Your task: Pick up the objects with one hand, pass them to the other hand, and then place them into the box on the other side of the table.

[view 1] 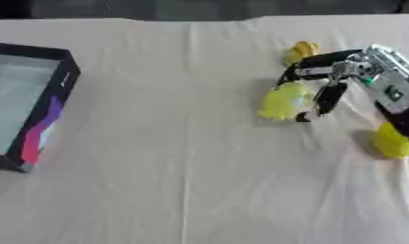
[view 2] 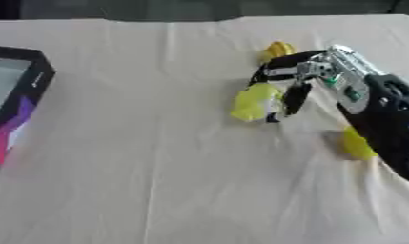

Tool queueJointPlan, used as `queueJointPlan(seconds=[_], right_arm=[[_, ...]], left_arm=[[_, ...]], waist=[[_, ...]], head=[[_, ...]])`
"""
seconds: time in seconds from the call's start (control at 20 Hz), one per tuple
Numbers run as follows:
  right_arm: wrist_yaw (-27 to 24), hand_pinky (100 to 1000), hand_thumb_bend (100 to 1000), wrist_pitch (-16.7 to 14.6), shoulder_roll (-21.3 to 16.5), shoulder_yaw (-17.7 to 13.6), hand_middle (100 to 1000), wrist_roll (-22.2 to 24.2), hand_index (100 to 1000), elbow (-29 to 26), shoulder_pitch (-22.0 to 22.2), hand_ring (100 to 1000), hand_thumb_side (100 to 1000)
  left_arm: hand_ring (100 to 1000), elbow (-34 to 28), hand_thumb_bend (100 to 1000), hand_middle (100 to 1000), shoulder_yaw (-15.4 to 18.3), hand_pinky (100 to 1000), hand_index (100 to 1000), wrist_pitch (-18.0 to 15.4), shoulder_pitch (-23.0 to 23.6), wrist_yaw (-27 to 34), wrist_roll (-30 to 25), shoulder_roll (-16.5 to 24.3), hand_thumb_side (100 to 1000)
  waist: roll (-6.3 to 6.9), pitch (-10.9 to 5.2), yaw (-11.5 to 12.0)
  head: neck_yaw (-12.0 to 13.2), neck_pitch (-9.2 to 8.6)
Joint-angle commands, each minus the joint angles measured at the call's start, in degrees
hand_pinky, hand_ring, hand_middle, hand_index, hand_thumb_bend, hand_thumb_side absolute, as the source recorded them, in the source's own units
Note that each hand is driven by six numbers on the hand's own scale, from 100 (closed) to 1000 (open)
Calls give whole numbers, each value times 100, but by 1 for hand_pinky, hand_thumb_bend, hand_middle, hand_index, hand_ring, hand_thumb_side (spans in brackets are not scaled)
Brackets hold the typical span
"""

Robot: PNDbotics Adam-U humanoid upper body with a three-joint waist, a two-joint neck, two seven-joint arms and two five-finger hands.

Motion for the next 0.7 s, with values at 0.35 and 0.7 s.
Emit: queueJointPlan(seconds=[0.35, 0.7], right_arm=[[-426, 827, 105, 551, -113, -87, 443, -830, 537, -197, 30, 697, 100], [-1030, 817, 100, 978, -335, -266, 435, -1056, 530, -968, 164, 674, 100]], left_arm=[[796, -166, 767, 795, 0, 898, 838, 12, 4, 25, -23, 173, 602], [790, -288, 768, 788, -55, 890, 834, -2, 92, -31, -67, 297, 597]], waist=[[58, -36, -19], [32, -131, -85]], head=[[-65, -91], [-7, 33]])
